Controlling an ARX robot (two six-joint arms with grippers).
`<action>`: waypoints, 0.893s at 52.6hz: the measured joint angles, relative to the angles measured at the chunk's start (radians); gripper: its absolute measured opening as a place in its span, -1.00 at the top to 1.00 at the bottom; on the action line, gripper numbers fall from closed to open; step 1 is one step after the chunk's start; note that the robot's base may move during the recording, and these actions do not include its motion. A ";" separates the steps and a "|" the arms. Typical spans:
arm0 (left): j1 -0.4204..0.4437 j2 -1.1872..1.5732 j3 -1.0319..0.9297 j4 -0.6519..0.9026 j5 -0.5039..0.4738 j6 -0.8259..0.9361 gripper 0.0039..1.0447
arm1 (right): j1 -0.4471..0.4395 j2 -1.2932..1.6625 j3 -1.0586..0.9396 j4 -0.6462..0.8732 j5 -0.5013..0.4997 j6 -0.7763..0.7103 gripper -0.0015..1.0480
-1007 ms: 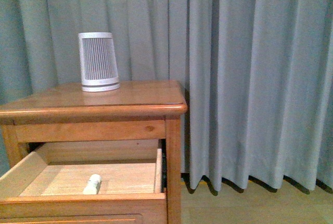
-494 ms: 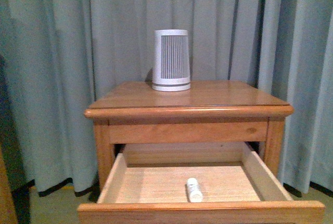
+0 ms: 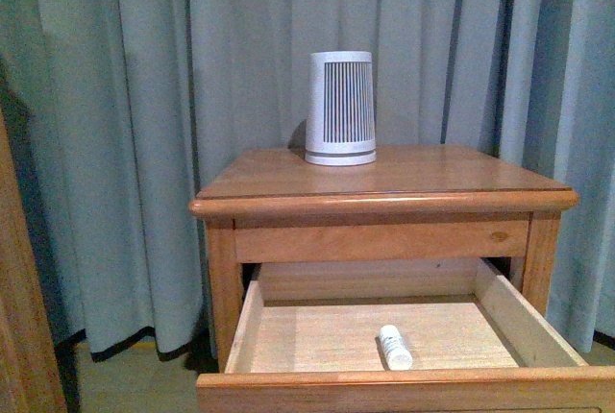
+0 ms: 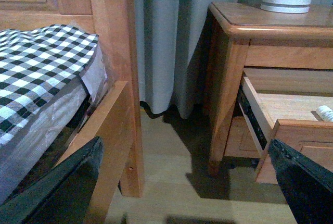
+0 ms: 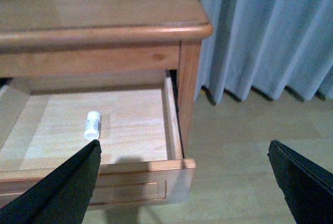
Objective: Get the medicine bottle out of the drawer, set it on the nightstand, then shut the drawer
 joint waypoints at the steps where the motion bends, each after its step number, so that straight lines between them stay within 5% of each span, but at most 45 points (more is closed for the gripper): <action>1: 0.000 0.000 0.000 0.000 0.000 0.000 -0.87 | 0.000 0.056 0.034 -0.004 0.000 0.003 -0.87; 14: 0.000 0.000 0.000 0.000 0.000 0.000 -0.87 | 0.046 0.593 0.377 -0.040 0.058 0.052 -0.87; 32: 0.000 0.000 0.000 0.000 0.000 0.000 -0.87 | 0.151 0.951 0.637 -0.081 0.080 0.186 -0.87; 47: 0.000 0.000 0.000 0.000 0.000 0.000 -0.87 | 0.141 1.159 0.802 -0.102 0.092 0.247 -0.87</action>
